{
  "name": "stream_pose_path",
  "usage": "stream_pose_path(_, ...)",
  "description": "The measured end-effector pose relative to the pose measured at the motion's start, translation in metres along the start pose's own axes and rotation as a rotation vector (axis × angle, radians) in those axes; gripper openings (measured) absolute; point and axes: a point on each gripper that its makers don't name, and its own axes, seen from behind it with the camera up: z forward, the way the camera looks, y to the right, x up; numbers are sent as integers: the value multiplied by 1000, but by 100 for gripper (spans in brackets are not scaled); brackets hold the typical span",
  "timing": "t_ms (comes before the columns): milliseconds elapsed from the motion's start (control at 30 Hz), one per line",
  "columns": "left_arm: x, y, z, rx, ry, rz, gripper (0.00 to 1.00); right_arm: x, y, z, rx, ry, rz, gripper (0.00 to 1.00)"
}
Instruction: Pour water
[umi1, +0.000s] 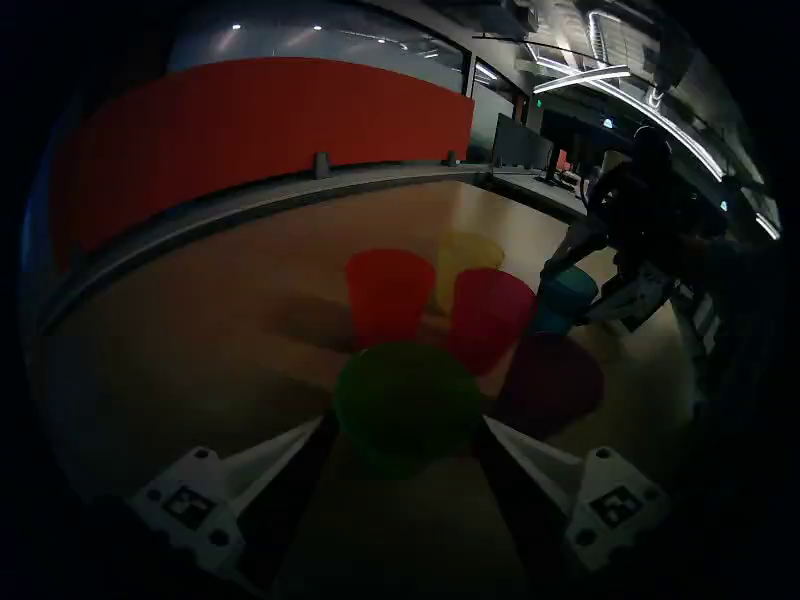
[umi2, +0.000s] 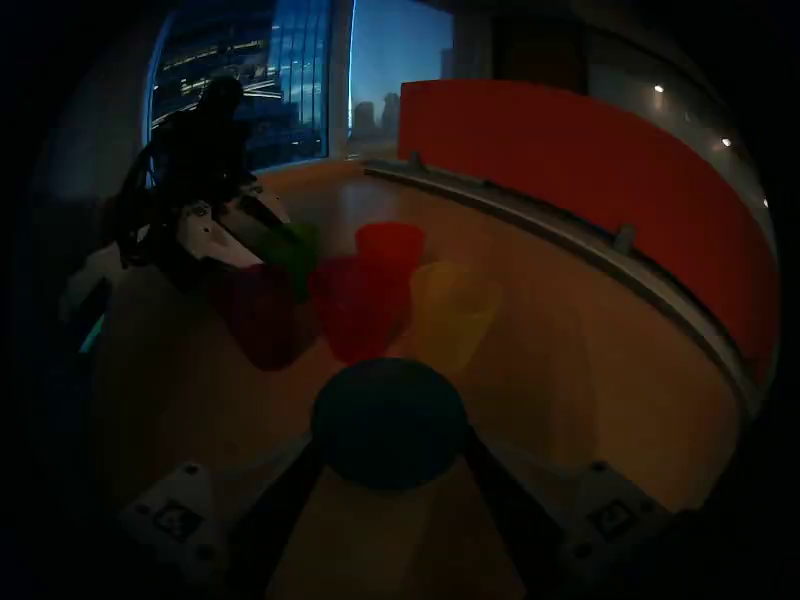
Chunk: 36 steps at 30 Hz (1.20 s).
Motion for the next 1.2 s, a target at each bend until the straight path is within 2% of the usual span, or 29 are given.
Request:
stream_pose_path(233, 8, 3, 4, -5, 12, -1, 96, 0, 0, 0, 0, 2, 1, 97)
stream_pose_path(400, 10, 6, 7, -10, 14, 0, 93, 0, 0, -1, 1, 3, 0, 97)
stream_pose_path(500, 10, 6, 7, -6, 11, 8, 89, 0, 1, -2, 0, 4, -1, 97)
stream_pose_path(867, 9, 13, 5, -17, 12, 10, 89, 2, -1, -1, 4, 12, -2, 97)
stream_pose_path(1200, 19, 16, -12, -9, 57, -1, 89, 3, -5, -5, -4, 22, 6, 97)
